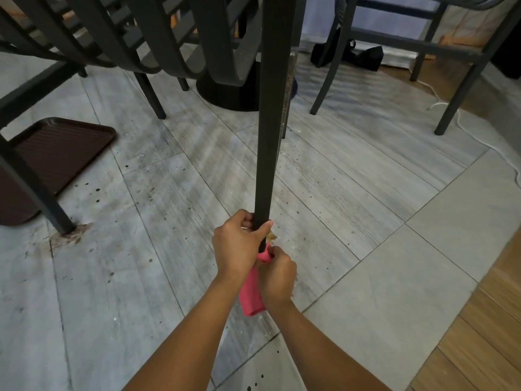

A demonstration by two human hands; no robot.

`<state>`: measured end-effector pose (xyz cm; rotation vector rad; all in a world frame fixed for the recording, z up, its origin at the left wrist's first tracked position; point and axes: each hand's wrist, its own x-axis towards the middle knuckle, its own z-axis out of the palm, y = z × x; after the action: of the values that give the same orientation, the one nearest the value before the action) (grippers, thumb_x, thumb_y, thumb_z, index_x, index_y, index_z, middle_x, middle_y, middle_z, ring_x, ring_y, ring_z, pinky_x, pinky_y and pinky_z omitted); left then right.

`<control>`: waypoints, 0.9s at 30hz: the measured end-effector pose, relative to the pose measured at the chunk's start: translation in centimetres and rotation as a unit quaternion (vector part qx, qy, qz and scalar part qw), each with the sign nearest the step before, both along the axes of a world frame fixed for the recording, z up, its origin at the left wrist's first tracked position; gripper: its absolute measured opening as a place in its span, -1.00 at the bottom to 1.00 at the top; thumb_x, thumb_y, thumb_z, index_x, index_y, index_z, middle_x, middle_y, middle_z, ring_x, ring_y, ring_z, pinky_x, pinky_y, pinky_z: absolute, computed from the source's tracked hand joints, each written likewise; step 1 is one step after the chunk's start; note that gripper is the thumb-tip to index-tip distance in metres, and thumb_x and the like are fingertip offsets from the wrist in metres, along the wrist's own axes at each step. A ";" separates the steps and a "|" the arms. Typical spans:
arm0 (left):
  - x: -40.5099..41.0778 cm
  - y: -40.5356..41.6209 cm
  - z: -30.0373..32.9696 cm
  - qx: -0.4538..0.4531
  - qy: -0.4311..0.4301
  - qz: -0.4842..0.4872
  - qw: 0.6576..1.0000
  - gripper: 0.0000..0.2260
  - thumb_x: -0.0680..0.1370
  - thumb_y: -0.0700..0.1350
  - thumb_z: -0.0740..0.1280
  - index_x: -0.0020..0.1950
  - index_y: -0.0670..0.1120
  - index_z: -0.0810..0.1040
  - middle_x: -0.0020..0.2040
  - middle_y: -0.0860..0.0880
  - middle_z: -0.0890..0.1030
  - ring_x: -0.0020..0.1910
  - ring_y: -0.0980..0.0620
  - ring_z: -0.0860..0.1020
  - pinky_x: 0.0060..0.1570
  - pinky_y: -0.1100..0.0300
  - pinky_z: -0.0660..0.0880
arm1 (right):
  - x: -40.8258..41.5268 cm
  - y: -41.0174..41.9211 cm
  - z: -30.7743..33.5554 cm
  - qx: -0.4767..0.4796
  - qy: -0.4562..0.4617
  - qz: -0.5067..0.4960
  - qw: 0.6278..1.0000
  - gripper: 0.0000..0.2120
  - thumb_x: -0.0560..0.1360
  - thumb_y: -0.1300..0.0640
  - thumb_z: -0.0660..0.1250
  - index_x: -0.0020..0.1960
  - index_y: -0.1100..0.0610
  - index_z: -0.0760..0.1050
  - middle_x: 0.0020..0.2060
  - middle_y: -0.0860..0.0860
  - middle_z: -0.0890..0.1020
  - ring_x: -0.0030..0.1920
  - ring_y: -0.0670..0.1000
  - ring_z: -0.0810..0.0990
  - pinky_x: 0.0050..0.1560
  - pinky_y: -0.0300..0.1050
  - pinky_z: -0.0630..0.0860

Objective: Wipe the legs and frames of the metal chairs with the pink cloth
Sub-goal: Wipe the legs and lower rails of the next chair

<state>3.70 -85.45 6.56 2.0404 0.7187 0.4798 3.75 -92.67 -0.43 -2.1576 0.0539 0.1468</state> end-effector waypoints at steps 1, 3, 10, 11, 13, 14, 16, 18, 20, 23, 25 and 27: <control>0.0 0.0 0.1 0.002 0.001 -0.001 1.000 -0.75 0.37 0.08 0.49 -0.13 -0.07 0.60 -0.32 0.14 0.58 -0.33 0.21 0.58 -0.29 0.26 0.56 | -0.1 0.1 0.0 -0.005 -0.003 -0.001 1.000 -0.81 0.47 0.29 0.29 -0.29 0.10 0.43 -0.48 -0.12 0.46 -0.50 -0.19 0.38 -0.52 -0.37 0.26; -0.1 -0.1 0.1 0.003 0.002 -0.001 1.000 -0.76 0.37 0.08 0.49 -0.13 -0.06 0.60 -0.34 0.17 0.56 -0.35 0.23 0.56 -0.29 0.26 0.55 | -0.2 0.2 -0.4 -0.005 0.006 -0.004 1.000 -0.79 0.47 0.30 0.28 -0.29 0.08 0.41 -0.47 -0.14 0.44 -0.50 -0.20 0.37 -0.53 -0.37 0.25; -0.1 -0.2 0.2 0.005 -0.001 -0.002 1.000 -0.78 0.39 0.06 0.48 -0.14 -0.06 0.59 -0.37 0.20 0.53 -0.39 0.28 0.52 -0.36 0.36 0.48 | -0.5 0.4 -1.7 -0.002 0.038 -0.013 0.999 -0.90 0.47 0.28 0.28 -0.17 0.13 0.52 -0.41 -0.06 0.52 -0.46 -0.13 0.44 -0.49 -0.35 0.26; -0.2 -0.2 0.3 0.004 0.001 -0.001 1.000 -0.78 0.39 0.06 0.48 -0.14 -0.06 0.58 -0.38 0.21 0.52 -0.39 0.29 0.51 -0.37 0.37 0.47 | -0.6 0.4 -1.9 -0.006 0.041 -0.016 0.999 -0.88 0.46 0.30 0.28 -0.19 0.12 0.50 -0.42 -0.07 0.51 -0.46 -0.12 0.44 -0.50 -0.33 0.25; -0.2 -0.2 0.3 0.001 0.003 -0.001 1.000 -0.78 0.39 0.07 0.48 -0.15 -0.05 0.57 -0.38 0.22 0.51 -0.39 0.30 0.51 -0.37 0.39 0.45 | -0.8 0.5 -2.0 -0.017 0.050 -0.018 0.998 -0.83 0.45 0.31 0.27 -0.24 0.09 0.44 -0.44 -0.09 0.49 -0.47 -0.14 0.41 -0.50 -0.32 0.23; -0.2 -0.2 0.3 0.000 0.004 -0.001 1.000 -0.78 0.39 0.07 0.48 -0.14 -0.05 0.57 -0.38 0.22 0.51 -0.39 0.31 0.50 -0.37 0.40 0.44 | -0.9 0.6 -2.1 -0.021 0.053 -0.018 0.998 -0.82 0.45 0.32 0.27 -0.24 0.08 0.42 -0.43 -0.09 0.49 -0.47 -0.14 0.40 -0.49 -0.32 0.23; -0.2 -0.2 0.3 0.001 0.004 -0.007 1.000 -0.78 0.39 0.06 0.47 -0.14 -0.04 0.56 -0.37 0.23 0.50 -0.39 0.32 0.49 -0.37 0.41 0.44 | -1.0 0.7 -2.2 -0.028 0.060 -0.023 0.998 -0.81 0.46 0.32 0.26 -0.23 0.06 0.40 -0.38 -0.08 0.50 -0.44 -0.15 0.41 -0.48 -0.33 0.22; -0.4 -0.1 0.1 -0.003 0.003 -0.018 1.000 -0.79 0.40 0.03 0.48 -0.10 -0.04 0.56 -0.33 0.22 0.53 -0.37 0.33 0.50 -0.37 0.47 0.43 | -1.1 0.8 -2.5 -0.040 0.065 -0.024 0.997 -0.83 0.46 0.32 0.26 -0.20 0.06 0.42 -0.32 -0.05 0.55 -0.39 -0.12 0.46 -0.47 -0.34 0.23; -0.5 0.1 -0.1 -0.019 0.004 -0.035 0.999 -0.78 0.40 -0.01 0.49 -0.06 -0.06 0.56 -0.25 0.14 0.59 -0.29 0.28 0.55 -0.31 0.48 0.45 | -1.0 0.8 -2.6 -0.054 0.072 -0.020 0.996 -0.86 0.46 0.31 0.26 -0.15 0.08 0.44 -0.25 -0.01 0.59 -0.32 -0.07 0.52 -0.45 -0.32 0.29; -0.8 0.4 0.0 -0.060 0.002 -0.069 0.996 -0.75 0.40 -0.08 0.49 0.03 -0.08 0.56 -0.14 0.10 0.60 -0.13 0.17 0.57 -0.21 0.43 0.47 | -0.8 0.4 -1.7 -0.081 0.077 0.001 0.994 -0.93 0.49 0.25 0.25 -0.09 0.12 0.48 -0.20 0.01 0.62 -0.23 -0.01 0.58 -0.34 -0.21 0.43; -1.0 0.4 0.2 -0.084 0.000 -0.086 0.993 -0.71 0.42 -0.12 0.48 0.10 -0.10 0.54 -0.07 0.09 0.58 -0.07 0.14 0.54 -0.22 0.44 0.45 | -0.7 -0.1 -0.9 -0.092 0.079 0.014 0.993 -0.90 0.52 0.22 0.22 -0.04 0.14 0.52 -0.16 0.02 0.63 -0.19 0.01 0.60 -0.29 -0.18 0.46; -1.3 0.2 0.4 -0.093 0.001 -0.091 0.992 -0.66 0.43 -0.12 0.46 0.17 -0.09 0.51 -0.01 0.09 0.56 -0.04 0.14 0.52 -0.23 0.46 0.43 | -0.8 -0.7 -0.3 -0.101 0.078 0.023 0.992 -0.84 0.52 0.21 0.22 0.02 0.11 0.55 -0.11 0.01 0.65 -0.14 0.02 0.62 -0.25 -0.19 0.47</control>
<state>2.45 -85.20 6.99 1.9090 0.5501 0.2952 2.98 -93.41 -0.69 -2.3473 0.1120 0.3496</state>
